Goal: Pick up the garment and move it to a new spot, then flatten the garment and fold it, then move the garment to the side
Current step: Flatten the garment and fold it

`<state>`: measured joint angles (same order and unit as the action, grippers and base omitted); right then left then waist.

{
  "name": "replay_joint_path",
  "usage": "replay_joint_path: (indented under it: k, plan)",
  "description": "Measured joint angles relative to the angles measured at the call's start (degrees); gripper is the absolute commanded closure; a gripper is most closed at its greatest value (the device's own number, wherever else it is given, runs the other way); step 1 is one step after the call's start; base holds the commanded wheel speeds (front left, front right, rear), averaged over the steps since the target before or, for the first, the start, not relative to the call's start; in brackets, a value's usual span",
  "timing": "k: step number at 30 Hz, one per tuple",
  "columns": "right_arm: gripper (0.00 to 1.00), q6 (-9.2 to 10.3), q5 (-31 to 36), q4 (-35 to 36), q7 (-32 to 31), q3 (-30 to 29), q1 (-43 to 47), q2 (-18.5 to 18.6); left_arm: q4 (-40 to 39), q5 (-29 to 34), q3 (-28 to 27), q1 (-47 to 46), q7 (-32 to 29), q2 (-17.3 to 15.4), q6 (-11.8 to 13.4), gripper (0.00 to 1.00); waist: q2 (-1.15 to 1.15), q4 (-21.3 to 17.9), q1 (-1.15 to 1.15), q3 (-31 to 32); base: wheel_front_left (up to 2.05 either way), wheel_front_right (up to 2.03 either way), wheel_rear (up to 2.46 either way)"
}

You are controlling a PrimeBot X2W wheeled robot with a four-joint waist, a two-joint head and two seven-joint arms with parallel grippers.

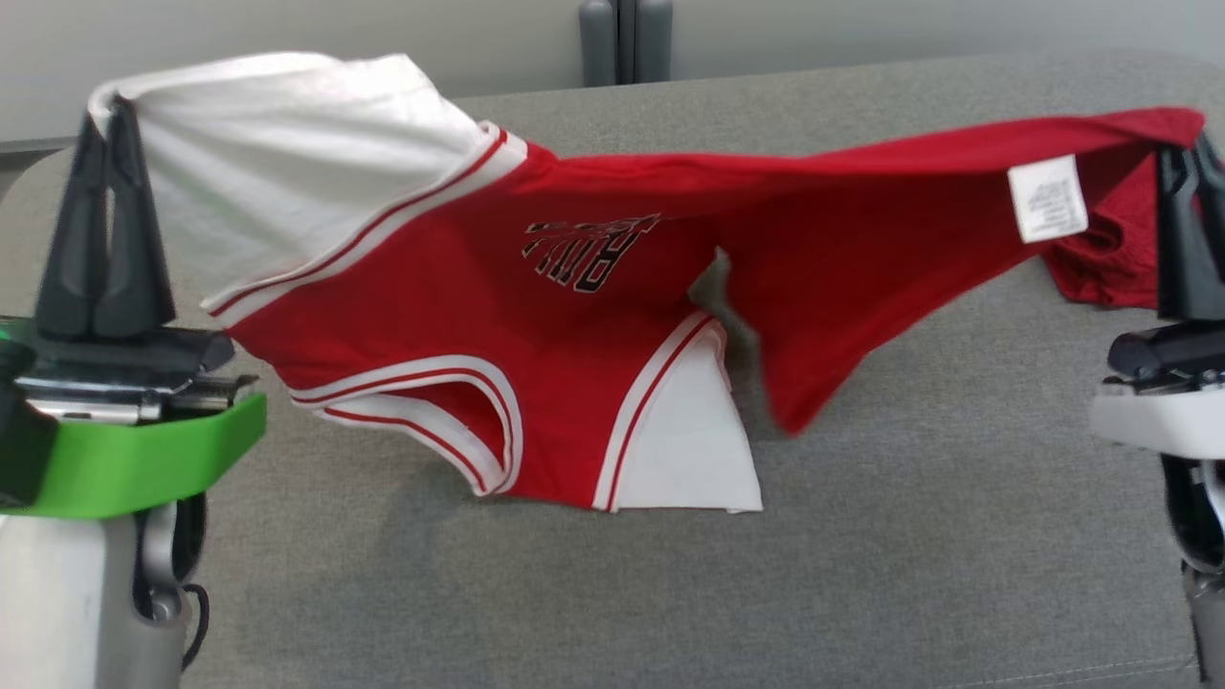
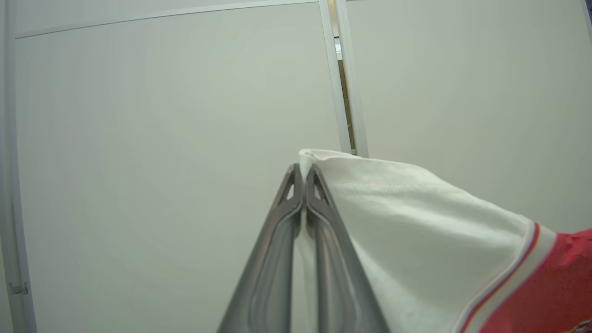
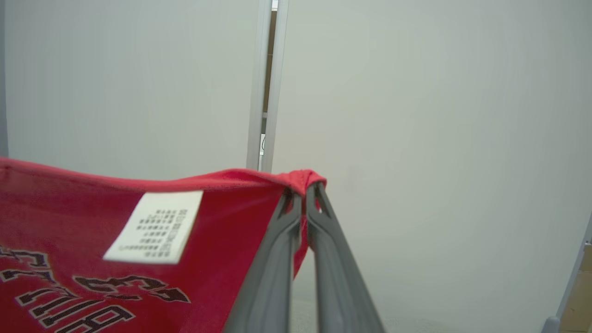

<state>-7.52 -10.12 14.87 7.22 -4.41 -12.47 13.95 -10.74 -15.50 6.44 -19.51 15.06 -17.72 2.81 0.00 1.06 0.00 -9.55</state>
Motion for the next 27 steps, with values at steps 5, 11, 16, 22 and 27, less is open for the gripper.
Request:
replay_joint_path:
  k: [5, 11, 16, 22, 27]
  plan:
    - [1.00, -0.01, 0.4, 7.5, -4.3, -3.7, -4.1, 2.8, -8.5, 1.6, -1.7, -5.6, -1.3, -1.9, 0.8, 1.00, 0.00, 0.2, 0.00, 2.8, 0.00, 0.00, 0.00]
    - [1.00, -0.01, -1.3, 9.8, -7.9, -4.9, -8.5, 5.5, -13.4, 1.9, -2.5, -13.2, -5.2, -3.9, 0.7, 1.00, 0.00, 0.2, 0.00, 5.3, 0.00, 0.00, 0.00]
    - [1.00, -0.01, -3.8, 8.0, -9.5, -4.6, -11.8, 6.9, -11.0, 0.9, -0.8, -17.9, -8.1, -4.5, -0.9, 1.00, 0.00, -0.1, 0.00, 5.5, 0.00, 0.00, 0.00]
    - [1.00, -0.01, -7.1, -0.8, -9.6, -1.4, -18.6, 8.4, 0.5, -1.4, 1.7, -24.1, -7.7, -3.7, -4.0, 1.00, 0.00, -0.3, 0.00, 2.9, 0.00, 0.00, 0.00]
    - [1.00, -0.01, -8.2, -13.4, -7.0, 3.3, -29.4, 6.9, 17.8, -1.7, 4.7, -33.3, -3.8, -1.7, -6.8, 1.00, 0.00, -0.5, 0.00, -0.4, 0.00, 0.00, 0.00]
